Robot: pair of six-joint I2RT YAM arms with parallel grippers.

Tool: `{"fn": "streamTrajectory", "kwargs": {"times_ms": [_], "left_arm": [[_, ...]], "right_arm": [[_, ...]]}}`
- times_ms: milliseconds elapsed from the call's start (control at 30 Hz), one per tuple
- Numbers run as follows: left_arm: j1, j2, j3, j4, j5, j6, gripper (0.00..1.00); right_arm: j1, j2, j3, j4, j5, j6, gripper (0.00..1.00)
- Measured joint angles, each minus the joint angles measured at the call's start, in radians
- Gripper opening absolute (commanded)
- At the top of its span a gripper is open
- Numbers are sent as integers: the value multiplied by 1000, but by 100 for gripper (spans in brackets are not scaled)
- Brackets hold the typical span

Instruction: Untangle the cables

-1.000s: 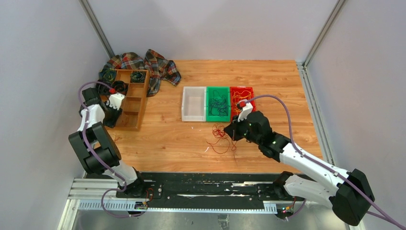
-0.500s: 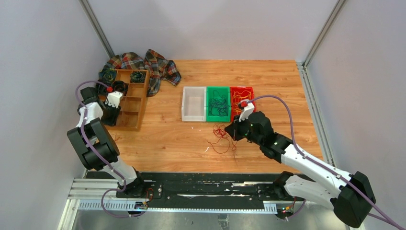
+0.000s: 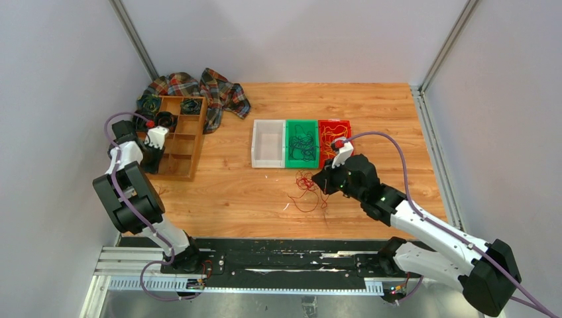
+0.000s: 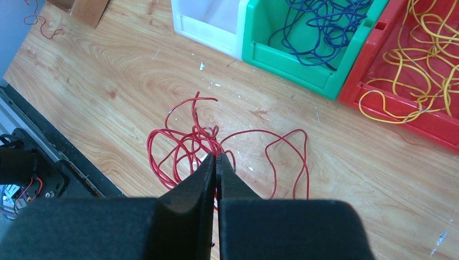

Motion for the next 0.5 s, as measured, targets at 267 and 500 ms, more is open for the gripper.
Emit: {"fn": "streamTrajectory", "kwargs": {"times_ms": [267, 500], "left_arm": [[0, 3, 0, -5, 11, -22, 1], [-8, -116, 6, -100, 120, -67, 1]], "right_arm": [[0, -9, 0, -10, 8, 0, 1], [0, -22, 0, -11, 14, 0, 0]]}}
